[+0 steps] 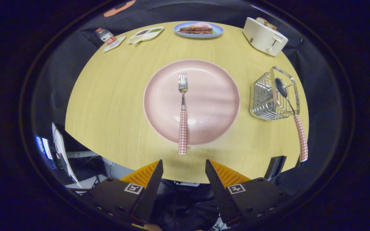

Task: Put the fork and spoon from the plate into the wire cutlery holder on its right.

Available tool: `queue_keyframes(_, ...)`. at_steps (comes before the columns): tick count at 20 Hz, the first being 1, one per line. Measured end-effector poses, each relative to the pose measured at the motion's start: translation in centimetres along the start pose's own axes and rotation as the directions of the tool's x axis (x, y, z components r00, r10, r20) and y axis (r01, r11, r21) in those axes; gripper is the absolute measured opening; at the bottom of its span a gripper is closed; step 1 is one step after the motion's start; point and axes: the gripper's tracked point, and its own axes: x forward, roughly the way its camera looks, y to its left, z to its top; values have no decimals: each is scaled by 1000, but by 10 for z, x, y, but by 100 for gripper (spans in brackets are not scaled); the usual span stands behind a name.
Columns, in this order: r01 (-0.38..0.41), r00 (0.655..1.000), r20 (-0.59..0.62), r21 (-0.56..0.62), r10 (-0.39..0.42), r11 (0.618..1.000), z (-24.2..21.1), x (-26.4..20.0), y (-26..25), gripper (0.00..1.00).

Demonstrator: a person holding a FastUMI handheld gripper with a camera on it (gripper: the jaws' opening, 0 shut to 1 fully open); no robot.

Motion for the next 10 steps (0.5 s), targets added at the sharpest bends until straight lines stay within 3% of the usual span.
queue_keyframes(6, 19, 998, 60, 8, -20, 1000, 35, 1, 6, 78)
queue_keyframes(10, 8, 999, 52, 60, -11, 998, 49, 15, 4, 61)
